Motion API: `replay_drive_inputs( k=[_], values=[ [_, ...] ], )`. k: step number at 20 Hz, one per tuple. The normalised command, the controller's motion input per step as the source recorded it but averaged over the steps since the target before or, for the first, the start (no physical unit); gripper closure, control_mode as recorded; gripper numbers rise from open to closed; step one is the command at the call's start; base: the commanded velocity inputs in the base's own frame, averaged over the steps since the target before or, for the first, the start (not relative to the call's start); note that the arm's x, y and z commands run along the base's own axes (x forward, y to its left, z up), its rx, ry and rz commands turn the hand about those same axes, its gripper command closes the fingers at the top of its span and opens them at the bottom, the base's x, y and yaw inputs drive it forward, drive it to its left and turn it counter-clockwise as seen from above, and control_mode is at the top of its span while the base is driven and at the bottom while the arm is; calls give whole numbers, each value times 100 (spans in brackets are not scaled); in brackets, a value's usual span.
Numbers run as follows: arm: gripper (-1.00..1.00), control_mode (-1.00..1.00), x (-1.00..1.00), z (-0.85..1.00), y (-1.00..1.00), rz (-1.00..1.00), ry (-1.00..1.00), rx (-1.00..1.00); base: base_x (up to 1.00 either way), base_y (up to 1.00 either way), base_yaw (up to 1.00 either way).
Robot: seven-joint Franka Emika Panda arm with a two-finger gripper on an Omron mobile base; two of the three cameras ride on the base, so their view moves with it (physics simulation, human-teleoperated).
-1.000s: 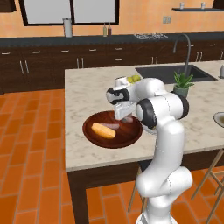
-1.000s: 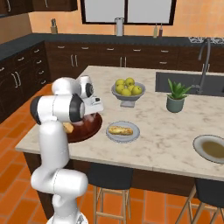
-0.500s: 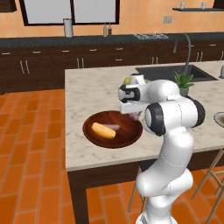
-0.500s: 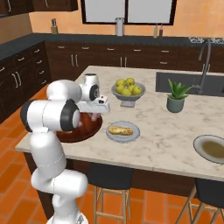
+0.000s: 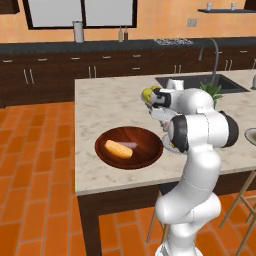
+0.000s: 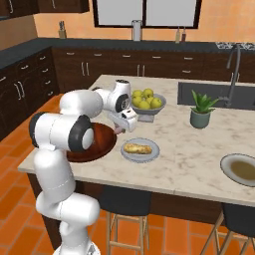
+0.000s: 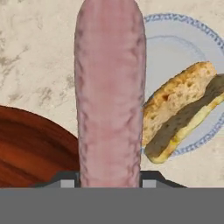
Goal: Place one bun and one sausage from the bowl on each plate.
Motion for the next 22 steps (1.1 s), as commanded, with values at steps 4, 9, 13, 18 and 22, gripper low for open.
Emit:
replay_drive_inputs(
  k=[4,9,13,18,22],
  values=[
    [100,-100,0,-8,-67,-86,23,17,0,0,0],
    [100,-100,43,-47,-11,-56,14,1,0,0,0],
    [100,-100,30,-32,5,-24,8,-2,0,0,0],
    [100,-100,-20,-24,-1,-24,12,0,0,0,0],
    [-100,-100,-1,-13,0,-8,4,0,0,0,0]
  ],
)
